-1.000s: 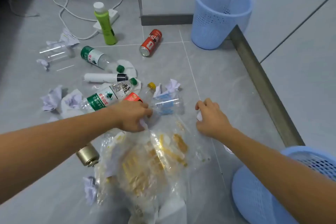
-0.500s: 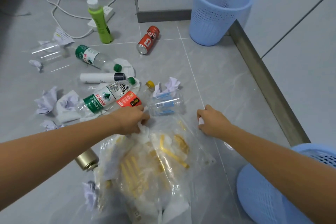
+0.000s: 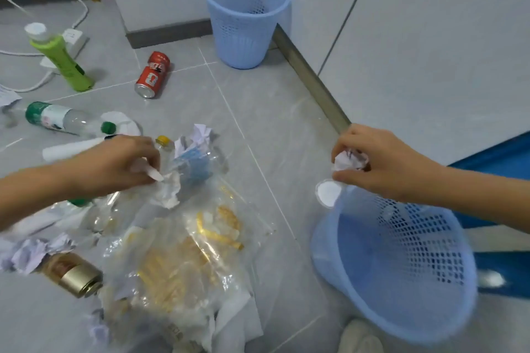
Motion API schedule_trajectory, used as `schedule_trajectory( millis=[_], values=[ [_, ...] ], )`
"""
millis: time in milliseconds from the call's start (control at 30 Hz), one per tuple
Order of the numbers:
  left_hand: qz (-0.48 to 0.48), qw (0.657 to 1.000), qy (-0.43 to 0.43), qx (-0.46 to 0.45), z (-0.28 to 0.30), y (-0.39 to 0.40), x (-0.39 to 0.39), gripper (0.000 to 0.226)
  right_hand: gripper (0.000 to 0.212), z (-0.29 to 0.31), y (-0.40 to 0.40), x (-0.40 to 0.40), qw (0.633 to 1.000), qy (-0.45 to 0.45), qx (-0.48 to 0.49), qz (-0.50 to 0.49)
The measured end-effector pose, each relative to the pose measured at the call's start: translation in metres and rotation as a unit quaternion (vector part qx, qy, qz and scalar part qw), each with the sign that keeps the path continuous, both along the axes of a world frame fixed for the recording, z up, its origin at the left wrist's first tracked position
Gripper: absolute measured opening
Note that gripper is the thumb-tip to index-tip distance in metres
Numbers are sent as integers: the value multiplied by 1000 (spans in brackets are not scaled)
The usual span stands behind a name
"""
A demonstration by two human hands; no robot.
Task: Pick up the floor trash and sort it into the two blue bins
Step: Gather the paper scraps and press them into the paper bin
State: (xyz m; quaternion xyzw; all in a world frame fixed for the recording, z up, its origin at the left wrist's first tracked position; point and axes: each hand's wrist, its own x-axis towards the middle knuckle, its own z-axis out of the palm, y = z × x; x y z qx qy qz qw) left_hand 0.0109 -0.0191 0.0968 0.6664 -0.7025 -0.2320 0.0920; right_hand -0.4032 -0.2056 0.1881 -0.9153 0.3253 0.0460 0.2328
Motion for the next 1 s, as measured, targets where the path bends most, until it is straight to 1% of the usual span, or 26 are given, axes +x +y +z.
schedule_trajectory(
  millis=[100,200,300,367,433,467,500,533,567,600,633,700,733,800,833,867,900,933,967,1000],
  values=[
    [-38,996,66,-56,66,-34,-68,17,20,16,14,-62,996,-30,11,-83],
    [-118,980,132,-91,107,-66,-157,5,21,4,34,-118,985,-44,17,-169],
    [-164,965,167,-117,110,-97,-242,4,24,-20,49,-153,975,-36,7,-218],
    [-165,966,170,-105,94,-112,-288,6,25,-34,53,-163,974,-32,-10,-224],
    [-159,969,163,-92,73,-119,-319,10,33,-42,54,-168,973,-28,-18,-230],
    [-158,972,158,-76,64,-119,-330,17,41,-42,55,-169,972,-24,-7,-232],
    [-164,975,143,-49,57,-117,-337,33,52,-42,56,-171,973,-16,11,-229],
    [-181,977,111,-24,51,-114,-342,55,62,-41,57,-173,975,-4,25,-219],
    [-199,977,77,-16,48,-110,-343,75,66,-38,58,-177,978,6,24,-209],
    [-205,977,50,-32,46,-107,-342,85,64,-35,59,-180,980,8,2,-201],
    [-197,978,38,-64,45,-105,-338,86,56,-31,60,-184,979,6,-40,-201],
    [-140,984,21,-111,45,-104,-326,79,42,-21,61,-190,965,26,-139,-221],
    [-101,990,0,-102,44,-104,-319,77,40,-18,61,-193,955,53,-172,-236],
    [-38,998,-49,-10,35,-104,-304,76,47,-17,62,-194,939,127,-194,-255],
    [-21,997,-49,52,30,-101,-298,74,52,-19,64,-194,934,160,-191,-256],
    [-7,994,-14,106,25,-99,-294,67,58,-23,65,-192,933,183,-178,-255],
    [8,989,48,142,21,-96,-292,56,65,-27,66,-191,934,198,-155,-255],
    [19,982,108,153,17,-93,-290,45,72,-32,66,-188,936,203,-125,-259],
    [18,980,140,142,14,-92,-289,38,78,-37,66,-186,939,195,-92,-266],
    [11,982,146,118,11,-91,-289,34,82,-40,64,-183,943,176,-61,-275]
  ],
)
